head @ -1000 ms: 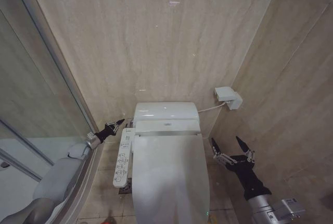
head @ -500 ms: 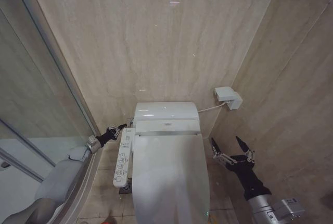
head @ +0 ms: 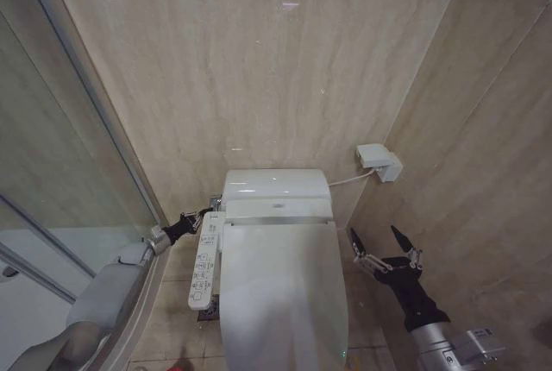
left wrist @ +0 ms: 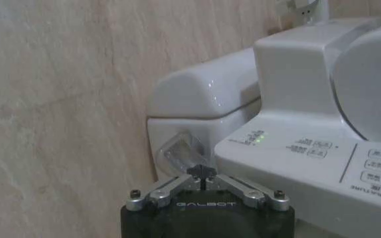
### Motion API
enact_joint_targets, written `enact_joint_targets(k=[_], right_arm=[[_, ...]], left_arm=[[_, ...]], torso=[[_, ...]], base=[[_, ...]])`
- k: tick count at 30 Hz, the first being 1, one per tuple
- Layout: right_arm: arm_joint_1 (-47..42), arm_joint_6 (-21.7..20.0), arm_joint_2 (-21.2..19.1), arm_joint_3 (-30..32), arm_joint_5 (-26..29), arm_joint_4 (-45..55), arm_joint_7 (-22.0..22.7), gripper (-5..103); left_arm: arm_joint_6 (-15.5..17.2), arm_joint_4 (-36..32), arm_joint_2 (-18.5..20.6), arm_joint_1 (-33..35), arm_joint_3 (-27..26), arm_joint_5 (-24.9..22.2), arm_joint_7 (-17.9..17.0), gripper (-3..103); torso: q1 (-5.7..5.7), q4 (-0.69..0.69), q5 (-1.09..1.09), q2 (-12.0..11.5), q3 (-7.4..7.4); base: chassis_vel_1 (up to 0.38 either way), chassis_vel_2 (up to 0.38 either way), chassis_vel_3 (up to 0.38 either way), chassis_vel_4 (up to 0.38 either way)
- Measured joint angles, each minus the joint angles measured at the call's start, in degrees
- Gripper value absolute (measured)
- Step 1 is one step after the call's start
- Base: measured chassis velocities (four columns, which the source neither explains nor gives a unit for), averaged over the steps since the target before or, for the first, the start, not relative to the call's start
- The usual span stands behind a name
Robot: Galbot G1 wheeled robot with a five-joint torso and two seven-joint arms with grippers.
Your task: Open the toilet lid, clean the toilet bowl with a toilet brush, close the toilet lid, and flush.
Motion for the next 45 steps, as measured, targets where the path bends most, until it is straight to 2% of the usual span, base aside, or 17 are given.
enact_joint_targets(k=[8, 12, 23, 26, 28, 29, 32, 33, 35, 36, 37, 39, 41, 42, 43, 44, 45], right_arm=[[0.0, 0.0, 0.0, 0.0, 0.0, 0.0, 0.0, 100], [0.0, 0.0, 0.0, 0.0, 0.0, 0.0, 0.0, 100], [0.0, 0.0, 0.0, 0.0, 0.0, 0.0, 0.0, 100], [0.0, 0.0, 0.0, 0.0, 0.0, 0.0, 0.0, 100], [0.0, 0.0, 0.0, 0.0, 0.0, 0.0, 0.0, 100], [0.0, 0.0, 0.0, 0.0, 0.0, 0.0, 0.0, 100], [0.0, 0.0, 0.0, 0.0, 0.0, 0.0, 0.0, 100], [0.0, 0.0, 0.0, 0.0, 0.0, 0.0, 0.0, 100], [0.0, 0.0, 0.01, 0.0, 0.0, 0.0, 0.01, 100], [0.0, 0.0, 0.01, 0.0, 0.0, 0.0, 0.01, 100], [0.0, 0.0, 0.01, 0.0, 0.0, 0.0, 0.01, 100], [0.01, 0.0, 0.01, 0.0, 0.0, 0.0, -0.01, 100], [0.0, 0.0, 0.0, 0.0, 0.0, 0.0, 0.0, 100], [0.0, 0.0, 0.0, 0.0, 0.0, 0.0, 0.0, 100], [0.0, 0.0, 0.0, 0.0, 0.0, 0.0, -0.01, 100], [0.0, 0.0, 0.01, 0.0, 0.0, 0.0, 0.0, 100], [0.0, 0.0, 0.01, 0.0, 0.0, 0.0, 0.0, 100]], left_arm=[[-1.0, 2.91, -1.48, -1.31, -0.79, 1.36, -0.55, 0], [-1.19, 3.99, -2.5, -1.64, -1.28, 2.34, -2.71, 0], [-1.04, 5.52, -3.0, -1.72, -2.44, 3.09, -4.67, 0], [-1.03, 5.34, -3.16, -1.61, -2.83, 3.07, -5.18, 0], [-1.01, 2.76, -3.0, -0.33, -3.18, 2.61, -7.61, 0], [-1.01, 2.76, -3.0, -0.33, -3.18, 2.61, -7.61, 0], [-1.23, -3.96, -2.73, 2.9, -5.72, 3.52, -15.13, 0], [-1.23, -3.96, -2.73, 2.9, -5.72, 3.52, -15.13, 0], [-0.05, -11.09, -2.45, 6.46, -7.74, 4.64, -25.11, 0], [1.51, -15.22, -2.34, 8.43, -8.72, 5.41, -31.3, 0], [1.51, -15.22, -2.34, 8.43, -8.72, 5.41, -31.3, 0], [5.95, -23.64, -2.2, 12.01, -9.8, 5.12, -41.65, 0], [11.25, -31.45, -2.07, 15.58, -10.74, 2.75, -49.63, 0], [11.25, -31.45, -2.07, 15.58, -10.74, 2.75, -49.63, 0], [14.36, -36.33, -2.08, 18.08, -11.59, 1.34, -54.88, 0], [16.47, -39.84, -2.09, 20.15, -12.5, 0.87, -57.62, 0], [16.47, -39.84, -2.09, 20.15, -12.5, 0.87, -57.62, 0]], torso=[[0.0, 0.0, 0.01, 0.0, 0.0], [0.0, 0.03, 0.01, 0.0, 0.0], [0.0, 0.02, 0.02, 0.0, 0.0], [0.01, 0.0, 0.0, 0.0, 0.01], [0.01, 0.0, 0.0, -0.01, 0.01], [0.01, 0.0, 0.0, -0.01, 0.01], [0.01, -0.05, 0.0, 0.0, 0.0], [0.01, -0.05, 0.0, 0.0, 0.0], [0.01, -0.03, -0.01, 0.0, 0.0], [0.01, 0.0, 0.0, 0.0, 0.0], [0.01, 0.0, 0.0, 0.0, 0.0], [0.01, 0.02, 0.01, 0.0, 0.0], [0.0, 0.01, 0.02, 0.0, -0.01], [0.0, 0.01, 0.02, 0.0, -0.01], [0.0, -0.01, 0.01, 0.0, 0.0], [0.0, -0.02, 0.01, 0.0, 0.0], [0.0, -0.02, 0.01, 0.0, 0.0]], base=[[0.0, 0.0, 0.0, 0.0], [0.0, 0.0, 0.0, 0.0], [0.0, 0.0, 0.0, 0.0], [0.0, 0.0, 0.0, 0.0], [0.0, 0.0, 0.0, 0.0], [0.0, 0.0, 0.0, 0.0], [0.0, 0.0, 0.0, 0.0], [0.0, 0.0, 0.0, 0.0], [0.0, 0.0, 0.0, 0.0], [0.0, 0.0, 0.0, 0.0], [0.0, 0.0, 0.0, 0.0], [0.0, 0.0, 0.0, 0.0], [0.0, 0.0, 0.0, 0.0], [0.0, 0.0, 0.0, 0.0], [0.0, 0.0, 0.0, 0.0], [0.0, 0.0, 0.0, 0.0], [0.0, 0.0, 0.0, 0.0]])
